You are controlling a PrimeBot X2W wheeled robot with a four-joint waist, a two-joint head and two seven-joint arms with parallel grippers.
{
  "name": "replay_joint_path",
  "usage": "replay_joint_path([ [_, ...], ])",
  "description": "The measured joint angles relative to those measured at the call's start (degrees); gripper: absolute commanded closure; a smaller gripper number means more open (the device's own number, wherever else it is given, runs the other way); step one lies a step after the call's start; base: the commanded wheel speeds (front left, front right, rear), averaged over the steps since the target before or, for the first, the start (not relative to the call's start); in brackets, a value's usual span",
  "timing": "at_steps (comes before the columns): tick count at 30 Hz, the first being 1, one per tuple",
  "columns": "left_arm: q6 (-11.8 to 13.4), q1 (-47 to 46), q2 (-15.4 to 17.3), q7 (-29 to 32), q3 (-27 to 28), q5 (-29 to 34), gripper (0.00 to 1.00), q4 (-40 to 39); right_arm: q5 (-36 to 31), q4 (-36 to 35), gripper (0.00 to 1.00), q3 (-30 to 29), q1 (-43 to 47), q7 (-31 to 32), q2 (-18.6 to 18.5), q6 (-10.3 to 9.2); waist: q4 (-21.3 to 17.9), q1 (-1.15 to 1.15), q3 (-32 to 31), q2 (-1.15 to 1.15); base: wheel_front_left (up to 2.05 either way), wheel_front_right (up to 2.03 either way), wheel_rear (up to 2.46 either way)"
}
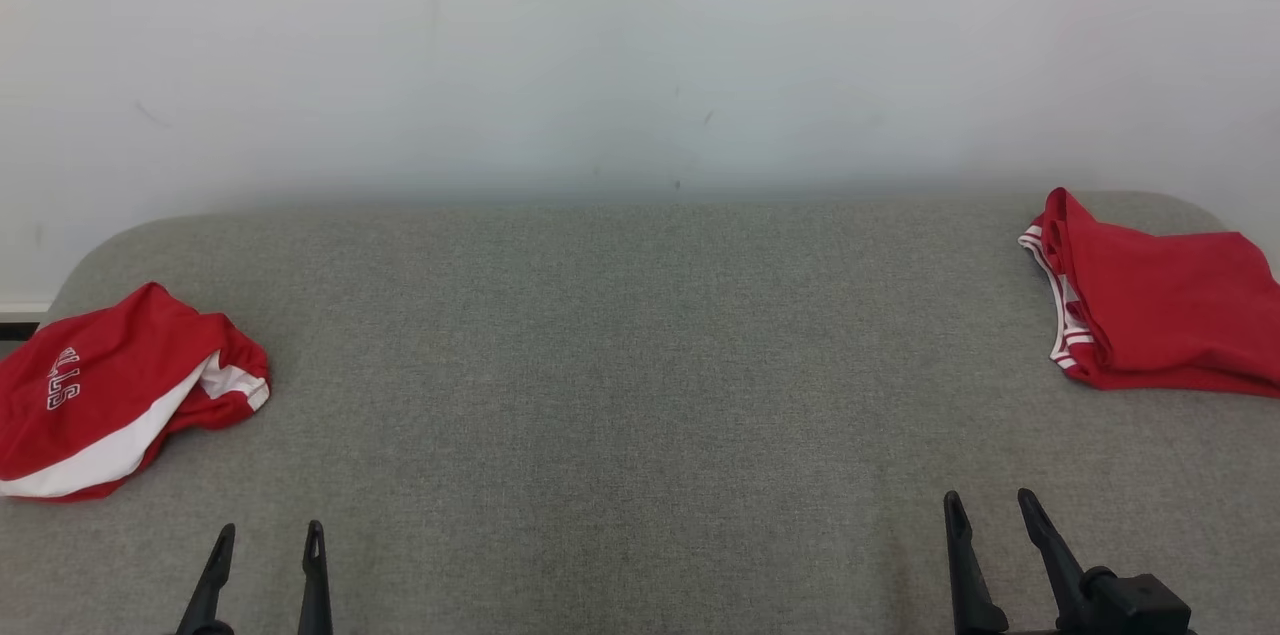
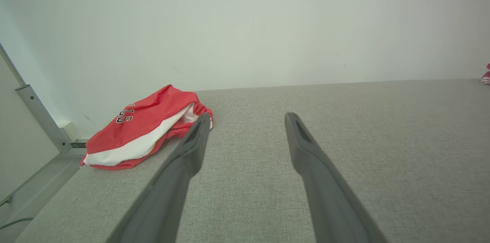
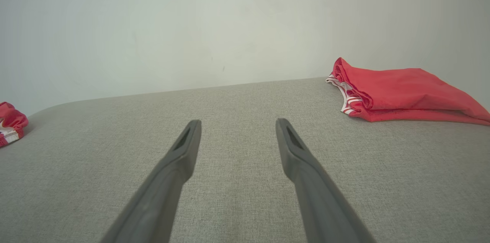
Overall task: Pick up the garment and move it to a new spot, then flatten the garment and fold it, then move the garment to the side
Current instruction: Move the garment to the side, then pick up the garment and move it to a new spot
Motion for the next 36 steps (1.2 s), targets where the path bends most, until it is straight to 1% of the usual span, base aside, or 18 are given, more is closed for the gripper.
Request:
replay_joint_path([
  [3, -0.41, -0.01, 0.08, -0.1, -0.24, -0.03, 0.0, 0.36, -0.14, -0.01, 0.0, 0.08, -0.02, -0.02, 0.01, 0.0, 0.0, 0.0, 0.08, 0.0, 0.0, 0.0, 0.0],
  [12, -0.31, -0.5, 0.67, 0.22, -0.9, -0.16, 0.0, 0.76, -0.98, -0.46, 0.0, 0.13, -0.23, 0.01, 0.03, 0.0, -0.08, 0.0, 0.19, 0.0, 0.0, 0.0, 0.0],
  [17, 0.16, -0.58, 1.23, 1.33, -0.9, -0.12, 0.0, -0.38, -1.64, -1.33, 0.0, 0.07, -0.27, 0.83, 0.03, 0.0, -0.05, 0.0, 0.11, 0.0, 0.0, 0.0, 0.0],
  [22, 1.13, -0.58, 1.82, 3.72, -0.9, 0.18, 0.0, -2.69, -2.18, -3.58, 0.0, 0.04, -0.27, 2.81, 0.04, 0.0, 0.0, 0.0, -0.04, 0.0, 0.0, 0.0, 0.0],
  [28, 1.37, -0.48, 1.94, 5.59, -1.03, -0.19, 0.0, -3.86, -2.7, -5.23, 0.0, 0.03, -0.19, 4.2, 0.05, 0.0, 0.04, 0.01, -0.11, 0.0, 0.0, 0.0, 0.0],
  [36, 1.67, -0.12, 2.01, 6.54, -1.16, -0.92, 0.0, -4.65, -2.7, -6.08, 0.0, -0.05, 0.04, 5.09, 0.08, 0.0, 0.16, 0.01, -0.2, 0.0, 0.0, 0.0, 0.0],
])
